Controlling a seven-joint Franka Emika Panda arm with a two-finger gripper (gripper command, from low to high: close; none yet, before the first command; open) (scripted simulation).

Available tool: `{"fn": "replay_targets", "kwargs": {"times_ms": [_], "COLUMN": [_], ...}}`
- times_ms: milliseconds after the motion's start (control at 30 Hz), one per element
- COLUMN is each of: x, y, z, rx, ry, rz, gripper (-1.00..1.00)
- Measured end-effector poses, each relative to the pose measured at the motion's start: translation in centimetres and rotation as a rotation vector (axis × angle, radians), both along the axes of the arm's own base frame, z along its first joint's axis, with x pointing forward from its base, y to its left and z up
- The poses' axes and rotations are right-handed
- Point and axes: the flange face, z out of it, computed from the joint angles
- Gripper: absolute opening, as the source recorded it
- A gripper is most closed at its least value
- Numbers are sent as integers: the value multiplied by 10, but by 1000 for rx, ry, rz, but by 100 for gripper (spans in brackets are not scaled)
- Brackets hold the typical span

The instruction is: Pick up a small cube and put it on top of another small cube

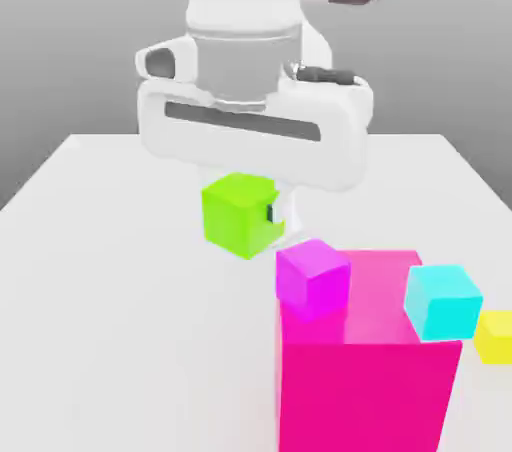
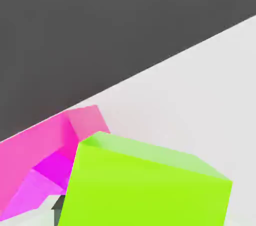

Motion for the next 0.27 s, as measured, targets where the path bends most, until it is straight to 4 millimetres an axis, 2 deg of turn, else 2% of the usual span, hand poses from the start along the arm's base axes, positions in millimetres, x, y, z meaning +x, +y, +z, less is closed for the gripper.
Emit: {"fn": "replay_targets", "kwargs": {"times_ms": [67, 100, 267], "x": [0, -1, -1], "y": [7, 9, 9], "z": [-23, -37, -37], "rx": [-1, -1, -1], "ry": [0, 1, 1], "rz": [14, 16, 16], "gripper": [-100, 100, 100]}}
